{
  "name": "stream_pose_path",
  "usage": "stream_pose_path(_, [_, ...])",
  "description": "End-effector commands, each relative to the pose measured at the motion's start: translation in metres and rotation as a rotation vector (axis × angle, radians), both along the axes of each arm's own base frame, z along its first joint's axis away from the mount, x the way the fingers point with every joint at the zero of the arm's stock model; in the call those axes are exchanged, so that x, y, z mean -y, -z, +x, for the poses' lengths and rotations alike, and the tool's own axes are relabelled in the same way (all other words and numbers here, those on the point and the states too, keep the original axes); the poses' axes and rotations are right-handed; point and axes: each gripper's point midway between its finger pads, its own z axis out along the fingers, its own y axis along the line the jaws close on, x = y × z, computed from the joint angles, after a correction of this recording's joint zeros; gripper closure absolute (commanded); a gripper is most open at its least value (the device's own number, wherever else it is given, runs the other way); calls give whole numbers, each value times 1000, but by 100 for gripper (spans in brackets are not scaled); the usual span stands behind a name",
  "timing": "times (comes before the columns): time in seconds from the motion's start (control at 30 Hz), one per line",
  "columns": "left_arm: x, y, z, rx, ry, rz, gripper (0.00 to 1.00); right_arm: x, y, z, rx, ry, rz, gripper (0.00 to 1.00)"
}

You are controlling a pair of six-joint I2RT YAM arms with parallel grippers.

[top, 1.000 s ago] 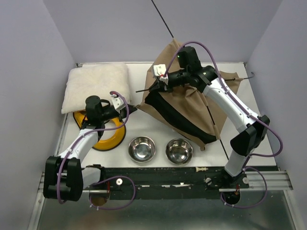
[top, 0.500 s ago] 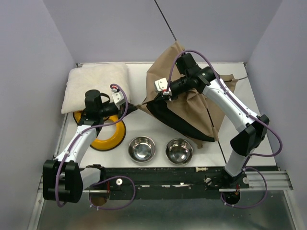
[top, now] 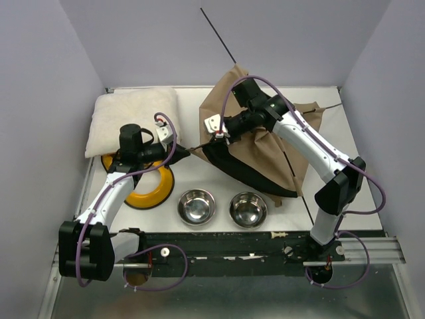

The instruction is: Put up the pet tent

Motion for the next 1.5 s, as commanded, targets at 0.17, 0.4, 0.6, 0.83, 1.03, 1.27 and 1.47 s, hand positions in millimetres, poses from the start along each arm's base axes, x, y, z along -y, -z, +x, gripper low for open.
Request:
stream_pose_path(0.17, [0, -17, 2, 45, -5, 8, 100, 0, 28, 23, 28, 101, -125, 99])
stream_pose_path(0.4, [0, -14, -1, 47, -1, 15, 100, -3, 30, 29, 21, 128, -131, 99])
stream_pose_path(0.6, [-3, 0, -3, 46, 6, 54, 100, -5, 16, 24, -11, 130, -84, 99])
stream_pose_path(0.83, [-4, 8, -6, 53, 22, 75, 100, 4, 24, 27, -14, 146, -120, 99])
stream_pose_path(1.03, [-3, 4, -4, 50, 18, 68, 100, 8, 33, 27, 1, 135, -150, 99])
stream_pose_path(1.27, [-3, 3, -3, 56, 18, 68, 100, 8, 42, 32, 1, 140, -177, 99])
stream_pose_path(1.47, [-3, 1, -3, 53, 16, 63, 100, 9, 47, 31, 1, 135, -189, 99])
